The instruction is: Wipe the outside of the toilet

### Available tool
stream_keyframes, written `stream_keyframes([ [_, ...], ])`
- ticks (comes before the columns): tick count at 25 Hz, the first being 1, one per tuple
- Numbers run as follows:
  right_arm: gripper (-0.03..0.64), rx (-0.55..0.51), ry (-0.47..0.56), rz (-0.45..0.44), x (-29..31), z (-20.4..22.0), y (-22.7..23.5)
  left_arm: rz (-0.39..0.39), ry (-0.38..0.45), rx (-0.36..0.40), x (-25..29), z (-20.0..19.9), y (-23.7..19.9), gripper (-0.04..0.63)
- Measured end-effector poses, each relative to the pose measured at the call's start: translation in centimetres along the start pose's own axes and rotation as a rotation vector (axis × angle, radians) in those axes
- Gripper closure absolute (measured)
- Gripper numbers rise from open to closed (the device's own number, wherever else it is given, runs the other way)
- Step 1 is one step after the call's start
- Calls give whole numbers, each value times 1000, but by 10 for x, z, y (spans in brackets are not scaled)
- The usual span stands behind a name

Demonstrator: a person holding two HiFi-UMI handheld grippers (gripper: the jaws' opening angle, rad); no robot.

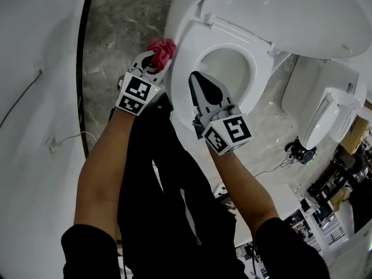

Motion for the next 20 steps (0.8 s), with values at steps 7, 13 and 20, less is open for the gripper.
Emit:
stream_keyframes([
  [7,583,26,37,9,14,4,-3,22,-18,-106,-9,38,18,505],
  [13,583,20,20,-3,18,2,-5,58,-54,-174,-22,68,44,505],
  [20,583,-13,28,-1,28,-9,3,91,-88,-233,-35,93,76,505],
])
Point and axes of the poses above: the fingertips, and each gripper's own axes: x forward along the fingers, y to its right, z out of its underside, the point moved 8 cm from there along -x, backward along the fingers
